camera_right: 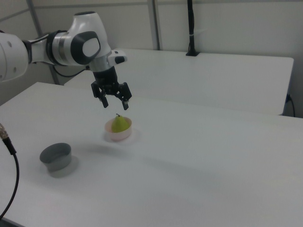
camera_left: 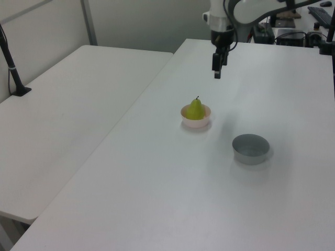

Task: Pick up a pear from the bowl

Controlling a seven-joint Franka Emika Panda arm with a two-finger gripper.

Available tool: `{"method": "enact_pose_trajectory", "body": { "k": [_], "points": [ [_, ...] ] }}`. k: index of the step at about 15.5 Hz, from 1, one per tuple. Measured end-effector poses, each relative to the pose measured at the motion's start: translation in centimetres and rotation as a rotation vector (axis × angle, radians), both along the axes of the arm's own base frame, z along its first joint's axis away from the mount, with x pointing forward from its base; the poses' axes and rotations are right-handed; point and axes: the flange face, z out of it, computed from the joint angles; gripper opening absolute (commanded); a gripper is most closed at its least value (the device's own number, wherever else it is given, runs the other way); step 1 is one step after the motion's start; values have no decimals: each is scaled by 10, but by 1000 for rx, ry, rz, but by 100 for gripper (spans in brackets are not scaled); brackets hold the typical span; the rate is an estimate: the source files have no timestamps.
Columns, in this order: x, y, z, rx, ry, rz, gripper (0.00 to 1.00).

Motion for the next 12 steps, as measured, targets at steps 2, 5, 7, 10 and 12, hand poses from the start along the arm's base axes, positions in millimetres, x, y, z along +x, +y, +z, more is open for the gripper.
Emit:
{"method": "enact_pose_trajectory", "body": {
  "k": [2, 5, 7, 10, 12],
  "points": [
    [14, 11, -16, 23, -24, 7, 100],
    [29, 29, -44, 25, -39, 26, 100],
    [37, 46, -68, 22, -47, 46, 100],
    [48, 60, -94, 20, -84, 45, 100],
    [52, 66, -111, 18, -88, 50, 100]
  ]
}}
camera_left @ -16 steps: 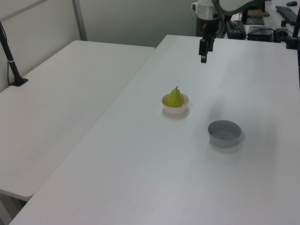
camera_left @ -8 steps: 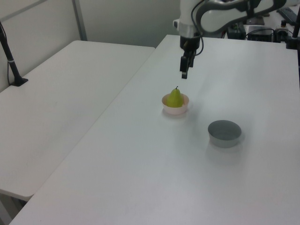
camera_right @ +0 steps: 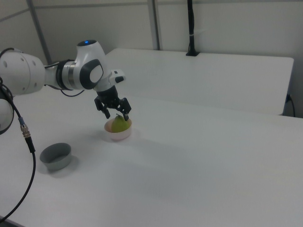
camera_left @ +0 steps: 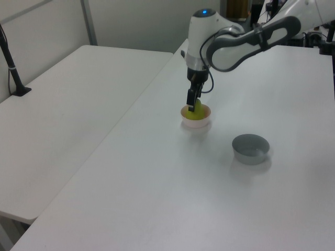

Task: Pick up a pear from the bowl

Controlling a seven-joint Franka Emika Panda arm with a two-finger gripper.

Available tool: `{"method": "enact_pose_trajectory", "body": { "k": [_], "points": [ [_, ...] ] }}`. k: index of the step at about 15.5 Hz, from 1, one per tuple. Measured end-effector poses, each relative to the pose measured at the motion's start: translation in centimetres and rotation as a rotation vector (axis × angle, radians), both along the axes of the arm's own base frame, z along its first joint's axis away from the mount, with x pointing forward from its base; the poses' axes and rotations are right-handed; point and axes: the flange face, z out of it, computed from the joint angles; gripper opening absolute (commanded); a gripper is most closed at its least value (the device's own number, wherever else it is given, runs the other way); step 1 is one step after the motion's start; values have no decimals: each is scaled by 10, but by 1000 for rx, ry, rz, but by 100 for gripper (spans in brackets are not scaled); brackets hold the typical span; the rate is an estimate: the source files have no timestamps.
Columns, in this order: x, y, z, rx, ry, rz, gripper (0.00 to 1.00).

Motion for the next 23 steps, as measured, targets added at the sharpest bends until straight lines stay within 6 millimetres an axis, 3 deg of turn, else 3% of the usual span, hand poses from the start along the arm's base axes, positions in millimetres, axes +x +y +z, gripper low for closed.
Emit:
{"method": "enact_pose_trajectory", "body": {
  "k": [2, 4, 6, 7, 12, 15, 18, 20, 23],
  "points": [
    [1, 6, -16, -4, 12, 6, 100],
    [1, 9, -28, -10, 25, 10, 75],
    [2, 8, -33, -19, 31, 11, 38],
    [3, 8, -31, -20, 26, 13, 33],
    [6, 4, -19, -21, 5, 8, 33],
    [7, 2, 21, -11, -41, 2, 33],
    [-5, -10, 74, -2, -53, -19, 34],
    [-20, -28, 106, 1, -42, -37, 34],
    [-49, -67, 137, 2, 1, -23, 34]
  ]
}}
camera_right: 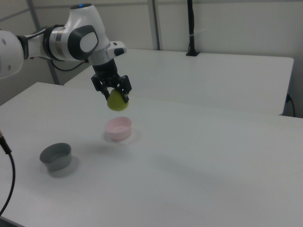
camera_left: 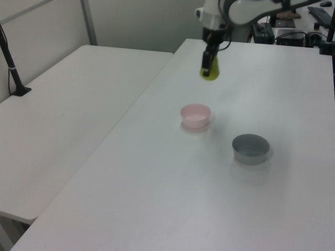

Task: Pick up a pear from the bowl
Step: 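Lift the pear up out of the pink bowl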

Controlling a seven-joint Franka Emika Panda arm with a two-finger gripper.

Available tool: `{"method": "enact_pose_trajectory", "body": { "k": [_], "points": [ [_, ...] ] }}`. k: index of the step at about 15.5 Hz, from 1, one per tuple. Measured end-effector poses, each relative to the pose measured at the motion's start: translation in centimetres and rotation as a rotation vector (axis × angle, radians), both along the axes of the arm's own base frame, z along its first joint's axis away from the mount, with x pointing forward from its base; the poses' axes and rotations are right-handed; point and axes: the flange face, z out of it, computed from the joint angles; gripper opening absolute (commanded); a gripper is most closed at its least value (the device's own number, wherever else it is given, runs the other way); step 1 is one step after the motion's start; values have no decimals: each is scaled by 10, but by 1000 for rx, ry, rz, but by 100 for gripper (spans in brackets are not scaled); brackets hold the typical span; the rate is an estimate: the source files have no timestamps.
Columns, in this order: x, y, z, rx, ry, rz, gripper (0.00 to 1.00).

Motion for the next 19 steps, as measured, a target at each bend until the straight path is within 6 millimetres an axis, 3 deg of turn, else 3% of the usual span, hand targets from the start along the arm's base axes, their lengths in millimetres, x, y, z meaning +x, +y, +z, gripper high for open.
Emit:
{"method": "enact_pose_trajectory", "body": {
  "k": [1, 4, 7, 10, 15, 19],
  "points": [
    [-16, -24, 10, 1, 19, 11, 34],
    [-45, -68, 19, 7, 52, 23, 34],
    [-64, -92, 0, -2, 103, 28, 34],
    [-67, -91, -45, -14, 188, 37, 34],
    [-48, -85, -110, -46, 243, 62, 35],
    [-40, -85, -142, -62, 255, 73, 45]
  ]
}}
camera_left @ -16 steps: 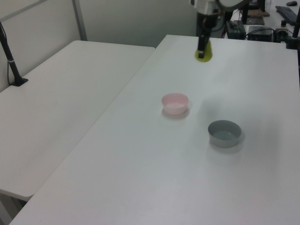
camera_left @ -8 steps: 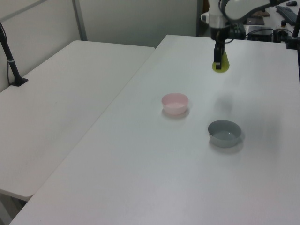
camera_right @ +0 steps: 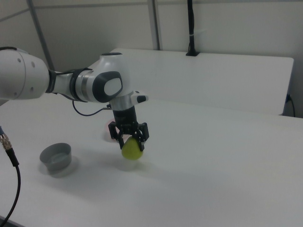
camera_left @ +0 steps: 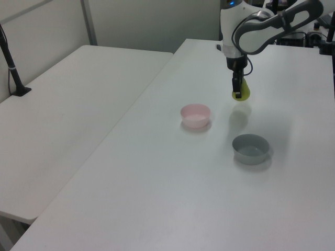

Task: Pick up a pear from the bowl

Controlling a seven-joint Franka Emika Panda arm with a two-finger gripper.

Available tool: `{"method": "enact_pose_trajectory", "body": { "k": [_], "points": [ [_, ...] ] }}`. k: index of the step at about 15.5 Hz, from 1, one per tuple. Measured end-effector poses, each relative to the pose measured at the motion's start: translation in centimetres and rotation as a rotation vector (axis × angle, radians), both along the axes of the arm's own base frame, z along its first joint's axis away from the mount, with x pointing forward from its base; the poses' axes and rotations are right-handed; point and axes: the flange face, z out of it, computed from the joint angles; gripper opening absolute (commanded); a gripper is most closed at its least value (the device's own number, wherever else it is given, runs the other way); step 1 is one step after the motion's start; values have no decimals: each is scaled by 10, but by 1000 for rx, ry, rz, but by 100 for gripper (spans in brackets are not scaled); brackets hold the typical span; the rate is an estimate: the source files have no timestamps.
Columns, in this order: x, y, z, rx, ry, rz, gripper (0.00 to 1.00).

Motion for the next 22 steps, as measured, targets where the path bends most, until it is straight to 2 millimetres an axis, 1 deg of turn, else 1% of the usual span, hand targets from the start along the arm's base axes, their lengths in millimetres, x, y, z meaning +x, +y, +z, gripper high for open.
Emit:
{"method": "enact_pose_trajectory", "body": {
  "k": [3, 8, 11, 15, 16, 18, 20, 22],
  "points": [
    [4, 0, -9, -2, -9, 4, 61],
    [7, 0, -25, -10, -7, 11, 100],
    [8, -2, -28, -13, -6, 11, 100],
    [11, -5, -20, -16, -23, 6, 100],
    [13, -6, -13, -17, -37, 5, 100],
    [17, -6, 12, -18, -82, -1, 100],
    [13, -6, 48, -16, -120, -32, 100],
    [2, -6, 90, -10, -133, -82, 100]
  ]
}}
